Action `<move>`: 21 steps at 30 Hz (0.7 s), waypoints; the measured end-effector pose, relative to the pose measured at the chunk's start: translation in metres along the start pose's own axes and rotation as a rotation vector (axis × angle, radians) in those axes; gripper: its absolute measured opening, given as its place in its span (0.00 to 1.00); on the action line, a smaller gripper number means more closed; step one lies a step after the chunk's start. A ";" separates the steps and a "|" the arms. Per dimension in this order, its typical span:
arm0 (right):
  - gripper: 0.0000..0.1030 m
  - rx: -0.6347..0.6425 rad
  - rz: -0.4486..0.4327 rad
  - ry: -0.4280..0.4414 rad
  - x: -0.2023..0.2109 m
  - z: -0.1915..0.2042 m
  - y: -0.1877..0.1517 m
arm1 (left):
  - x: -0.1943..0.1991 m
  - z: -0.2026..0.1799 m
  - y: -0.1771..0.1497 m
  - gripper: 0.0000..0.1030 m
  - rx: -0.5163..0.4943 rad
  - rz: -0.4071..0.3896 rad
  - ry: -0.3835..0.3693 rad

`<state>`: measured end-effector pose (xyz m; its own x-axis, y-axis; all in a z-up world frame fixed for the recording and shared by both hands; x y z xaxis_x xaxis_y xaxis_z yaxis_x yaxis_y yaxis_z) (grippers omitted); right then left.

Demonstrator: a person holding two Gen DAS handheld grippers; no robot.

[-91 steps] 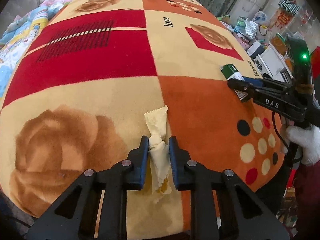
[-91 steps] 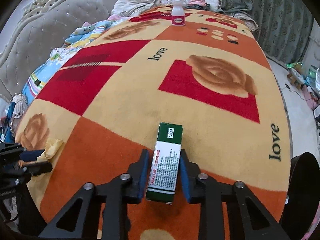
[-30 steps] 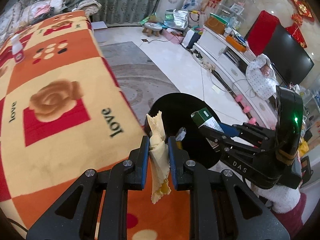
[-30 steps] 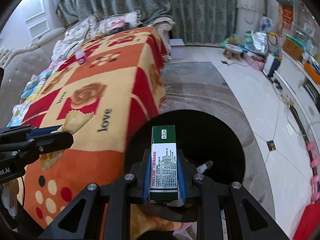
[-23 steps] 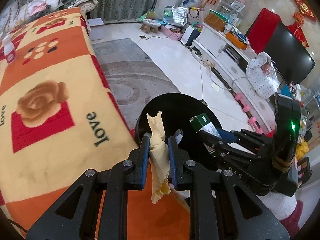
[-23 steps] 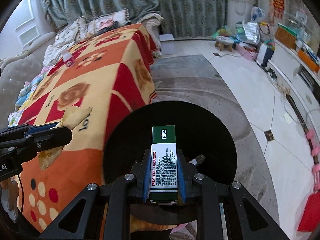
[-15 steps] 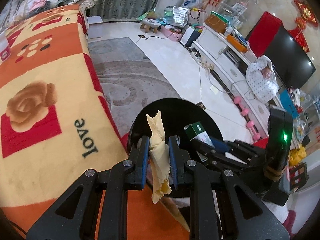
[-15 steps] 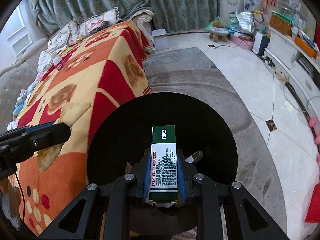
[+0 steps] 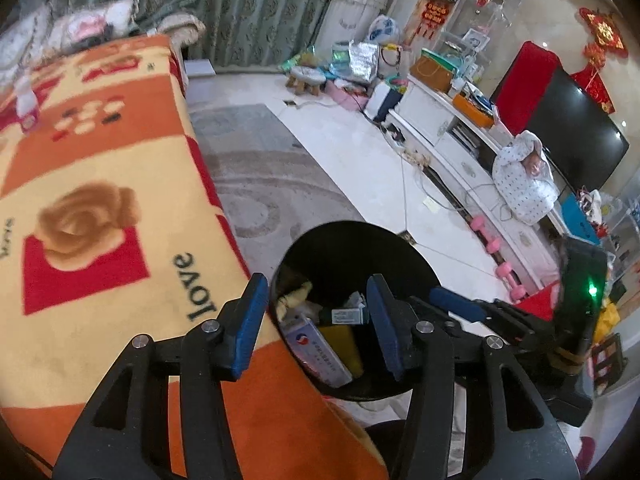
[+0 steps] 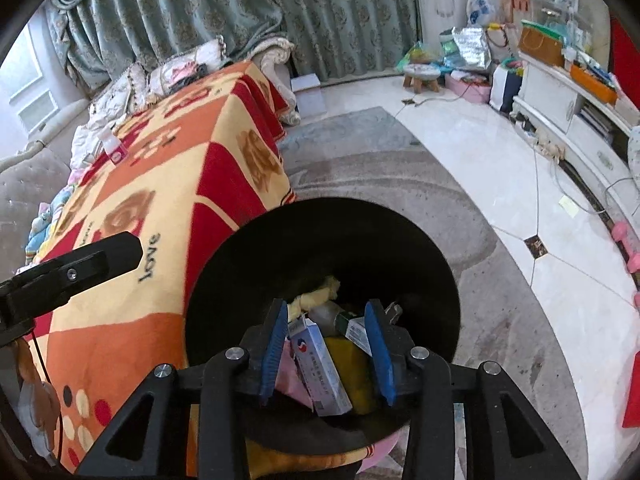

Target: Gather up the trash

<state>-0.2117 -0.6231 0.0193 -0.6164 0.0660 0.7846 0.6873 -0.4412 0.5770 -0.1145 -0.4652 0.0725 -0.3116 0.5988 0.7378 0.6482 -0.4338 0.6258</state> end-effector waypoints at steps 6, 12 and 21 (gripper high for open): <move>0.39 0.007 -0.093 -0.035 0.038 0.013 0.001 | 0.038 -0.002 -0.007 0.49 -0.036 -0.086 0.062; 0.41 0.030 -0.185 -0.076 0.076 0.033 0.004 | 0.071 0.001 -0.016 0.49 -0.039 -0.157 0.075; 0.58 0.048 -0.291 -0.121 0.117 0.057 0.000 | 0.119 0.006 -0.026 0.49 -0.077 -0.256 0.128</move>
<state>-0.2622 -0.5644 0.1237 -0.7420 0.2903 0.6043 0.5077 -0.3453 0.7893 -0.1642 -0.3785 0.1423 -0.5466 0.6073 0.5766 0.4843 -0.3324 0.8093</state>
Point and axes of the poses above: each gripper's, at about its wrist camera, not at the fingertips, and x roughly against the way its jaws point, z to its left, y to its top, the point moved 1 cm from there along -x, roughly the way its jaws point, and after that the axes turned 2 degrees about y, right-handed, at the moved point
